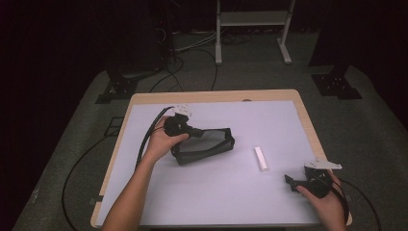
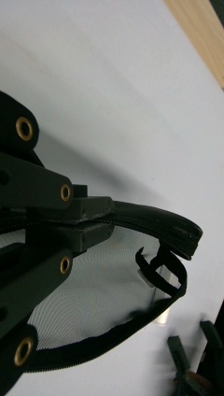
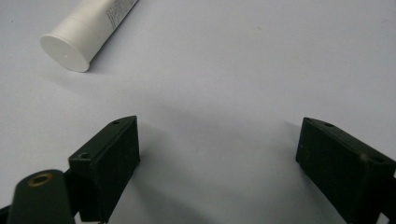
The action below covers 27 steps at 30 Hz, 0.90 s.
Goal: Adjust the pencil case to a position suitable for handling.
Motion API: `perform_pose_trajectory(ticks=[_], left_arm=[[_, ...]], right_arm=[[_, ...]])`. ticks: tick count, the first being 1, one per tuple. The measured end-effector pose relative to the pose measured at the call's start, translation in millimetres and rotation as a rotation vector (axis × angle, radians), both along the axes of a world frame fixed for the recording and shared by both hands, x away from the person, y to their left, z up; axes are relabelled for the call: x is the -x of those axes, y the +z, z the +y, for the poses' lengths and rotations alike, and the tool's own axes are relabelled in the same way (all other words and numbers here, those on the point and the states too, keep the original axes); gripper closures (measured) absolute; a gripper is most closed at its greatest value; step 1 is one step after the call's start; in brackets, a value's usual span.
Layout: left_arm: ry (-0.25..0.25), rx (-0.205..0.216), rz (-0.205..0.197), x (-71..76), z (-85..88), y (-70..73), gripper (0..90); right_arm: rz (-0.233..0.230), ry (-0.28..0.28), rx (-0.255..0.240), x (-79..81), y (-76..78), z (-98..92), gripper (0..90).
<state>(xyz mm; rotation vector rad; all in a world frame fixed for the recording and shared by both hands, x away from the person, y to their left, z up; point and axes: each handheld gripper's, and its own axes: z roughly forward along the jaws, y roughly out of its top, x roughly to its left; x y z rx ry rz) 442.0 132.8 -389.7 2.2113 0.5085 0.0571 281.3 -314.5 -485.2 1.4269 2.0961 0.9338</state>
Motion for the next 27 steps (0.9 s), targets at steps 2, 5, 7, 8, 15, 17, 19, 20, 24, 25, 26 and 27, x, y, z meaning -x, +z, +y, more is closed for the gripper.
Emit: perform_pose_trajectory(ticks=[2,5,7,8,15,17,19,20,24,25,26,27], left_arm=[[-0.016,-0.004,0.008,2.7,-0.2,-0.8,88.3],[-0.042,-0.003,0.011,5.5,-0.7,-1.4,88.3],[-0.057,-0.002,0.017,7.0,-0.7,-1.5,88.2],[-0.064,0.003,0.016,8.0,-1.1,-2.1,88.2],[-0.115,0.002,0.031,13.7,-2.9,-3.9,88.2],[-0.128,-0.001,0.033,15.2,-3.4,-4.3,88.2],[-0.141,-0.003,0.038,17.2,-3.9,-4.3,88.2],[-0.149,0.003,0.039,18.1,-4.2,-4.7,88.2],[-0.172,-0.005,0.051,22.5,-6.6,-5.3,88.2],[-0.177,-0.007,0.050,23.3,-7.4,-5.6,88.2],[-0.181,-0.005,0.053,24.3,-8.2,-6.0,88.2],[-0.188,-0.004,0.052,25.1,-8.8,-6.6,88.2]], right_arm=[[0.000,0.000,0.000,0.0,0.0,0.0,12.4],[0.000,0.000,0.000,0.0,0.0,0.0,12.4],[0.000,0.000,0.000,0.0,0.0,0.0,12.4],[0.003,-0.002,-0.002,0.2,0.1,0.2,12.4],[0.002,0.000,0.000,0.1,0.0,0.1,12.4],[0.002,0.000,-0.001,0.1,0.0,0.1,12.4],[0.002,0.000,-0.001,0.1,0.0,0.1,12.4],[0.002,0.000,0.000,0.1,0.0,0.1,12.4],[0.002,0.000,0.000,0.1,0.0,0.1,12.4],[0.001,0.000,0.000,0.1,0.0,0.1,12.4],[0.001,0.000,0.000,0.1,0.0,0.1,12.4],[0.001,0.000,0.000,0.1,0.0,0.1,12.4]])
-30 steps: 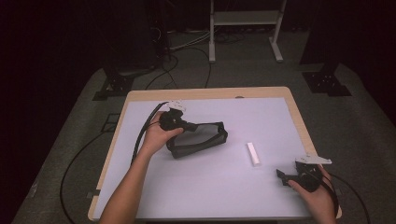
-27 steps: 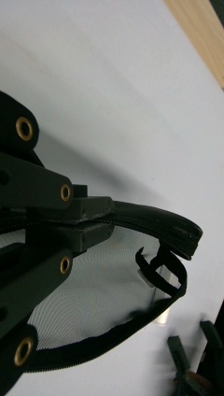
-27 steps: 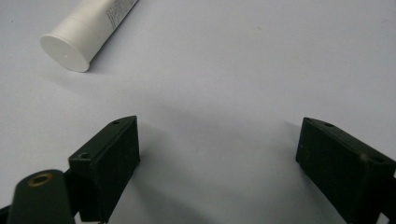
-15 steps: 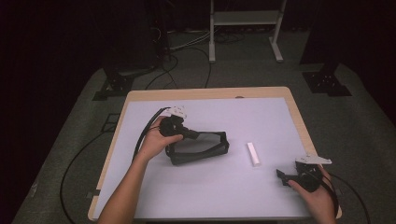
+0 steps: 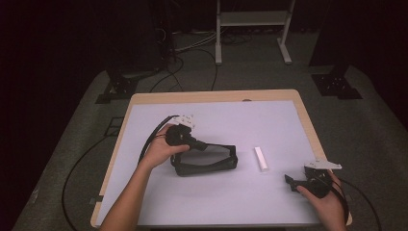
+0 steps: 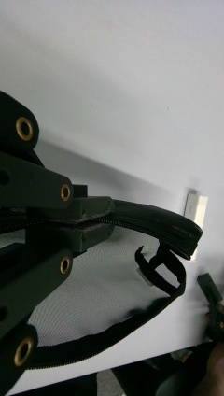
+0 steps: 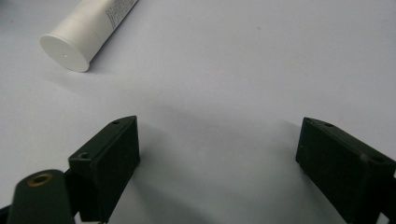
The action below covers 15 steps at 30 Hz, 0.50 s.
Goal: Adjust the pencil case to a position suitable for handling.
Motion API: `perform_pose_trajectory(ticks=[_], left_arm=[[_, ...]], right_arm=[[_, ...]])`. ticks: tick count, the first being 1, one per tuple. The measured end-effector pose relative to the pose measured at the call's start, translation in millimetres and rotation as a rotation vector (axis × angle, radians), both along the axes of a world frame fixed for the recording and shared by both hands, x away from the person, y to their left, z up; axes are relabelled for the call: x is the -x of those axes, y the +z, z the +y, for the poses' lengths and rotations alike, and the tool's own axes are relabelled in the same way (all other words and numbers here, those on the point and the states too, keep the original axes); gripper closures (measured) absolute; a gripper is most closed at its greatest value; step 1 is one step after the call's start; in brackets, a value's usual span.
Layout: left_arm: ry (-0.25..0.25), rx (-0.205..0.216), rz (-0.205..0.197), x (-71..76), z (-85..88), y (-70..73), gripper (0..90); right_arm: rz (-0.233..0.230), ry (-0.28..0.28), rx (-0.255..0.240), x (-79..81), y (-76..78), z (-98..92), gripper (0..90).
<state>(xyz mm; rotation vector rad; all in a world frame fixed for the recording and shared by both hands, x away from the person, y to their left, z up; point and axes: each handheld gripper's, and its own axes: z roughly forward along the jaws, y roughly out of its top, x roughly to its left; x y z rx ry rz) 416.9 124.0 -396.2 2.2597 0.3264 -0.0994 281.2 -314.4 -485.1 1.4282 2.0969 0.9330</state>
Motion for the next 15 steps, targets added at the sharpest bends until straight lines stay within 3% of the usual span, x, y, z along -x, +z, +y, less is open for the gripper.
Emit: perform_pose_trajectory(ticks=[15], left_arm=[[-0.066,-0.002,0.036,5.5,-6.6,-10.8,88.3]], right_arm=[[0.000,-0.001,0.000,0.0,0.0,0.1,12.4]])
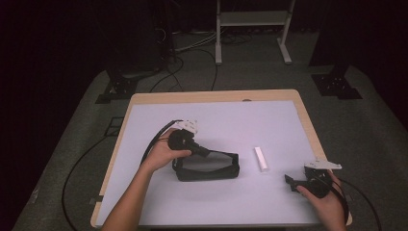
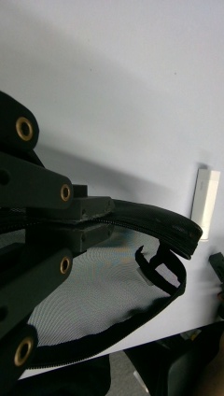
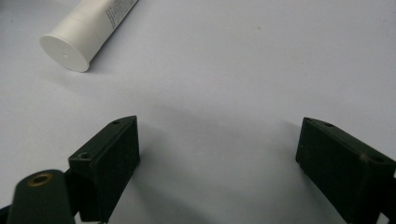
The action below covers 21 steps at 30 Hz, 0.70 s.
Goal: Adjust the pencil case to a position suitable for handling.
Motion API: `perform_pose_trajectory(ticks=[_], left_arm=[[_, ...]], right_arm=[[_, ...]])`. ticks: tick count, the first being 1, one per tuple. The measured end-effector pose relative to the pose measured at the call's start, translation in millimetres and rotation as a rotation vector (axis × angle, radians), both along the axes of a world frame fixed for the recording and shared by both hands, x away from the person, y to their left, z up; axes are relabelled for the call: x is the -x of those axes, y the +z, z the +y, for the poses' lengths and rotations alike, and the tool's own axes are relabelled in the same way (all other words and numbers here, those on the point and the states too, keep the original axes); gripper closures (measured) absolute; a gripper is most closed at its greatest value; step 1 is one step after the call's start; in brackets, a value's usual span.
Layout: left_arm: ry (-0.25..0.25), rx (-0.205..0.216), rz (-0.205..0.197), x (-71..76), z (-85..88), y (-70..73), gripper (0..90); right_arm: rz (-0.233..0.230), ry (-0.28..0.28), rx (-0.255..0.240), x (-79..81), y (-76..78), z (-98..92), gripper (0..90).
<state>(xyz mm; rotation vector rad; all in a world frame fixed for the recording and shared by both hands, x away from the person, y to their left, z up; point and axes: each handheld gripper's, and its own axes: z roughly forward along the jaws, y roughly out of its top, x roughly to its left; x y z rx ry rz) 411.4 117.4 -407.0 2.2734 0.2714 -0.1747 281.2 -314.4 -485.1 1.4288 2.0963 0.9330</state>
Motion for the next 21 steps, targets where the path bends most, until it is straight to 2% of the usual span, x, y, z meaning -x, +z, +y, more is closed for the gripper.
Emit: perform_pose_trajectory(ticks=[12,21], left_arm=[[-0.014,-0.020,0.023,-1.1,-2.8,-11.6,88.2],[-0.010,-0.032,0.018,-1.6,-3.1,-13.2,85.8]], right_arm=[[0.000,0.000,0.000,0.0,0.0,0.0,12.4],[0.000,0.000,-0.001,0.0,0.0,0.0,12.4]])
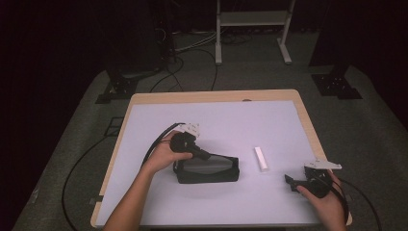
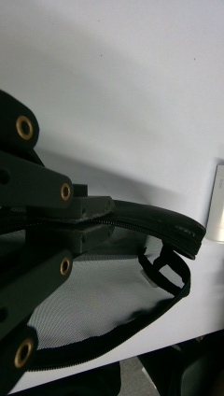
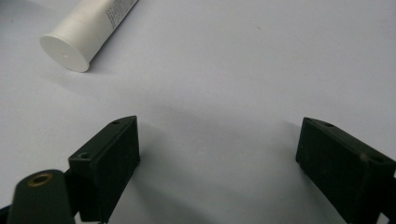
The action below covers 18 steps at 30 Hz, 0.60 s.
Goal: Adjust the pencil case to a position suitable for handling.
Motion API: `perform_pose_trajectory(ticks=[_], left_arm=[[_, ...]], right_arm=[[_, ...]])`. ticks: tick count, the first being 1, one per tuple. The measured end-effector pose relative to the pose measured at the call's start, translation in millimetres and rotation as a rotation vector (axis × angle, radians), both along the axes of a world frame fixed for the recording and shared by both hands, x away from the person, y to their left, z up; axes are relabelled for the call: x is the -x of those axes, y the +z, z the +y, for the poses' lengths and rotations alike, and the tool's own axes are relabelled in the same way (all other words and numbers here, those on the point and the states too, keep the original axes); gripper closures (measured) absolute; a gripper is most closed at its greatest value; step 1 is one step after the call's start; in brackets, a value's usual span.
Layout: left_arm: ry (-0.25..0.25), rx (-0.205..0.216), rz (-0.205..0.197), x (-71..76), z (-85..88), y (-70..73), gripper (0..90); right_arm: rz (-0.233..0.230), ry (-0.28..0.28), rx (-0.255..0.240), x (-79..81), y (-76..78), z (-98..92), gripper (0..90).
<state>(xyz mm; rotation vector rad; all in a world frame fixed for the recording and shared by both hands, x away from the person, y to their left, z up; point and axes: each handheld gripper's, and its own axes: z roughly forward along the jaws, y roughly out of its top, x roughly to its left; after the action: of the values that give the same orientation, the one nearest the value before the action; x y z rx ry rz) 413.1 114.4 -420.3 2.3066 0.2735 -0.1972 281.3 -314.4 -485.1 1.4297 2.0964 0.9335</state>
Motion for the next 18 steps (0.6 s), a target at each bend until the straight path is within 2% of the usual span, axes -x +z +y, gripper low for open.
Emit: perform_pose_trajectory(ticks=[9,18], left_arm=[[0.019,0.014,-0.017,2.0,3.4,5.1,74.9],[0.079,0.032,-0.044,6.6,12.8,13.3,58.3]], right_arm=[[0.000,0.000,0.000,0.0,0.0,0.0,12.4],[0.000,0.000,0.000,0.0,0.0,0.0,12.4]])
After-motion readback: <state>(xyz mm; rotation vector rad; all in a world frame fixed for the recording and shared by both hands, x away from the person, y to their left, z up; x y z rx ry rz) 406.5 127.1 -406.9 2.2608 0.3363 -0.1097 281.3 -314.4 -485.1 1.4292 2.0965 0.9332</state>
